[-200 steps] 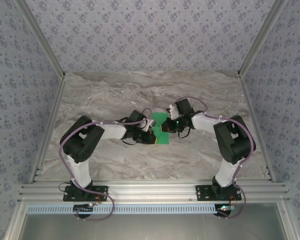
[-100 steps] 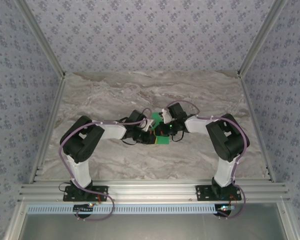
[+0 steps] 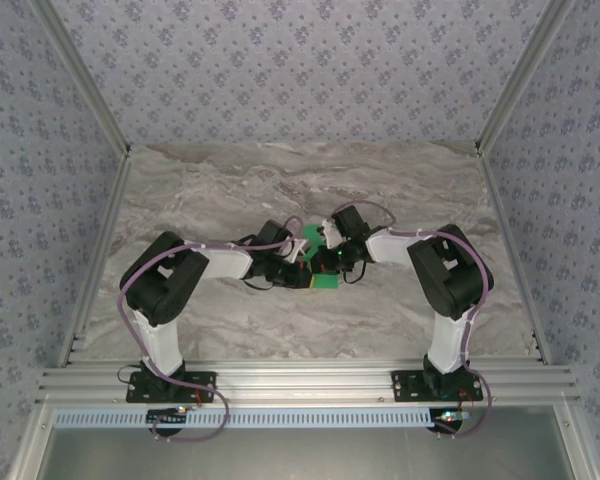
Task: Fold a paper plane with a square sheet of paper (fold left side to right side)
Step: Fold the triangle a second time at the center of the table.
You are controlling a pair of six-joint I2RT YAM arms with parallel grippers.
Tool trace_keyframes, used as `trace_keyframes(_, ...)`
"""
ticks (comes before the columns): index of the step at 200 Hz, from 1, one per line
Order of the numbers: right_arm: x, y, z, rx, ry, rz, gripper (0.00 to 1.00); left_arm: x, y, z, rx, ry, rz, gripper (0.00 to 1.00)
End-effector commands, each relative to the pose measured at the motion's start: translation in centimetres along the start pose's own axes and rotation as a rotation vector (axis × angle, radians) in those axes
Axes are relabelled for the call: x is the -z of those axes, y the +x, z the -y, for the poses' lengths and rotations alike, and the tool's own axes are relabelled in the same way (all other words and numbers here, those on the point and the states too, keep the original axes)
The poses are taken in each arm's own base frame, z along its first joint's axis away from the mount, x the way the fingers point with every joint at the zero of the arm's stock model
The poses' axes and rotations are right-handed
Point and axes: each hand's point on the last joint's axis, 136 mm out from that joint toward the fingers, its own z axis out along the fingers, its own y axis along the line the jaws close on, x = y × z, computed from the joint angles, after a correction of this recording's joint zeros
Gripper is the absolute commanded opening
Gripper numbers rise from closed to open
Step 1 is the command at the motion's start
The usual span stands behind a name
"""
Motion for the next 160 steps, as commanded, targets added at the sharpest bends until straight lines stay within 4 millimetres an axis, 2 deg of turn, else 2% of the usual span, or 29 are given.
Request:
trace_keyframes(1,0.0,0.6,2.4,-0.01,0.092,-0.026,0.02,-0.3,2.5,-2.2,0.067,-0.057,-0.064,0.0)
trace_keyframes(92,1.3,-0.8,4.0,-0.025,0.08,0.021,0.02,-0.5,3.2,-3.0,0.087,-0.06,-0.068,0.0)
trace_keyframes(160,3.1,-2.2,7.4,-0.078,0.097,0.06,0.02,-0.4,3.1,-2.8,0.083,-0.053,-0.063,0.0)
